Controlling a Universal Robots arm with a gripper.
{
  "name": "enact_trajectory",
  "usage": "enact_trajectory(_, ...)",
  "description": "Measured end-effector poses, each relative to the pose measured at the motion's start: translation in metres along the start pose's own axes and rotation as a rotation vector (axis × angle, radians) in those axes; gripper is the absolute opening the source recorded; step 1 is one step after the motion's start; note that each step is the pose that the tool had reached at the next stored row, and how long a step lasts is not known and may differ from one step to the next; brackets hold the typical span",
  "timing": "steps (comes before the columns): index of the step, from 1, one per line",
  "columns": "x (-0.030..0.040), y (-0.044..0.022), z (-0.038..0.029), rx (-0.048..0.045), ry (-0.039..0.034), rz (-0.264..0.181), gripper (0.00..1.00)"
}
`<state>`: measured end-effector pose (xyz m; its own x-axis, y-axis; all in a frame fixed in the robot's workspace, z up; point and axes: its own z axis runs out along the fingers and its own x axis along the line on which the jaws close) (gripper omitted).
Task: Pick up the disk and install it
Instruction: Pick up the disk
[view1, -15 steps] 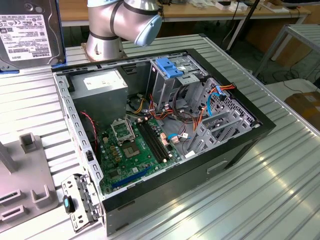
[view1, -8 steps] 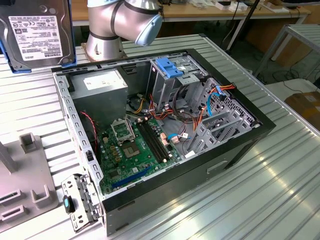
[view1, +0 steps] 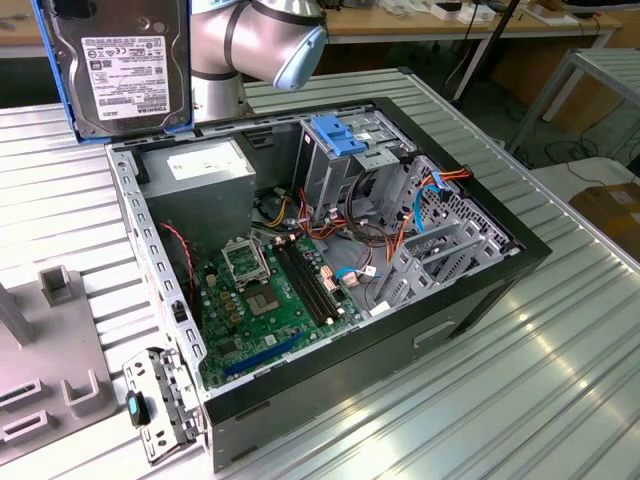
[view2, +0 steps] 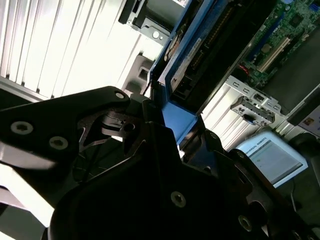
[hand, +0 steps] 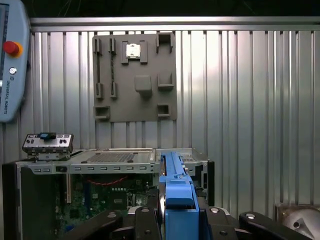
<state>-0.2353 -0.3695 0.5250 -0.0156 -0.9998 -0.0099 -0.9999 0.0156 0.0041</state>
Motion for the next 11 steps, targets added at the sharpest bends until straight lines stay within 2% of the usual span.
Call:
enact_trajectory(2,-0.0001,-0.0044,0.0007,0.0011,0.0013,0.0,0.37)
enact_trajectory(3,-0.0001,-0.007,0.0009,0.0124,0.0032,0.001,0.37)
enact_trajectory(4,-0.0001,-0.0093,0.0012,0.0353,0.0046,0.001,0.37)
enact_trajectory(5,-0.0002,-0.0121,0.0017,0.0397,0.0048,0.001,0.37)
enact_trajectory(6,0.0003,-0.0167,0.0022,0.0396,0.0049,0.002,0.37)
enact_trajectory(8,0.004,-0.0196,0.0036,0.0394,0.005,0.005,0.37)
enact_trajectory(11,0.0094,-0.0311,0.0061,0.028,0.0051,0.007,0.37)
